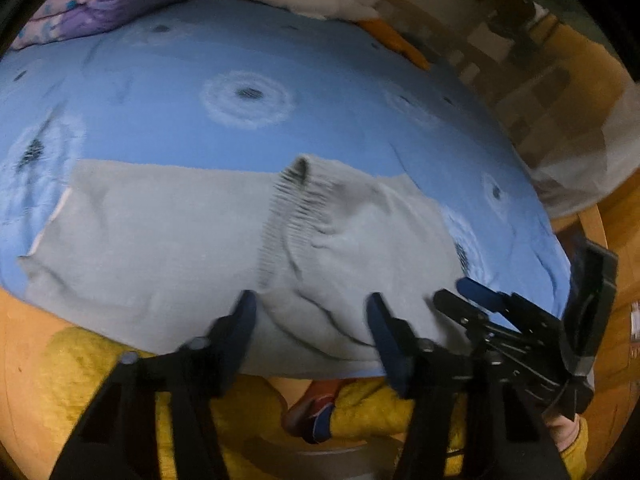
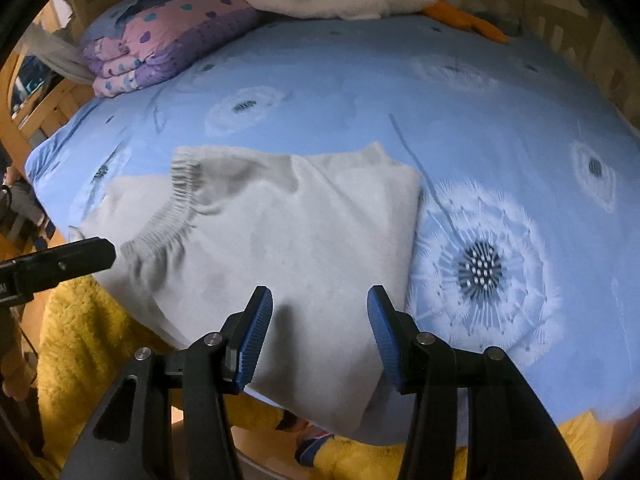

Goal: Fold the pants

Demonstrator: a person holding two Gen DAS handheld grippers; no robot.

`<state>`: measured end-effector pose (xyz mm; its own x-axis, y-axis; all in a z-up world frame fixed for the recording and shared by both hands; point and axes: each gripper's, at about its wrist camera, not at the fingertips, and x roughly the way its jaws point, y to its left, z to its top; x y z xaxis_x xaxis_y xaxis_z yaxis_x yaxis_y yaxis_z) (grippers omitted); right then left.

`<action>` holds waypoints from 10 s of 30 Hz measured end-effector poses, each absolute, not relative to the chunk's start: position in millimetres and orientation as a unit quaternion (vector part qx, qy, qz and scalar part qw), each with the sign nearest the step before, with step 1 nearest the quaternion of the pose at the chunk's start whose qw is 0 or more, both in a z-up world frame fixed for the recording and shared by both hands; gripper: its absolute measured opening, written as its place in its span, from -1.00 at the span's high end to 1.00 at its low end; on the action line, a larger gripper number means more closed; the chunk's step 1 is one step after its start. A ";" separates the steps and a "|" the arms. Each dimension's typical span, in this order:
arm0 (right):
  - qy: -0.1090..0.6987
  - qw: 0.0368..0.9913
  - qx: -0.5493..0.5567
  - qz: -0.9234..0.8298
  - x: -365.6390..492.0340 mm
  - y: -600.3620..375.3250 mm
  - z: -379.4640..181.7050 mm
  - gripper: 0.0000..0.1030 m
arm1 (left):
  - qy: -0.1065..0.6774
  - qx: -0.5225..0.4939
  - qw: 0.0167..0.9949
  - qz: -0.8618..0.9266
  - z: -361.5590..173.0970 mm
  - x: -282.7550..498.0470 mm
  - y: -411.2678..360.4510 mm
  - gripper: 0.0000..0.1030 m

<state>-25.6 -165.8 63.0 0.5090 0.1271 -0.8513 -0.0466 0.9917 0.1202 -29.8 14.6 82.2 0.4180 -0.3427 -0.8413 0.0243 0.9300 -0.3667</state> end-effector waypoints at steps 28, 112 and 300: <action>0.497 0.864 0.032 0.077 -38.5 -154.2 42.8 0.03 | 0.555 -0.158 0.816 -0.040 43.0 -22.4 25.6 0.42; 0.437 0.854 -0.058 0.275 73.7 -84.6 104.0 0.85 | 0.467 -0.161 0.864 -0.096 106.5 -43.6 37.7 0.45; 0.480 0.848 0.148 0.166 18.7 -100.5 82.3 0.71 | 0.525 -0.116 0.840 0.069 78.2 -50.0 123.0 -0.07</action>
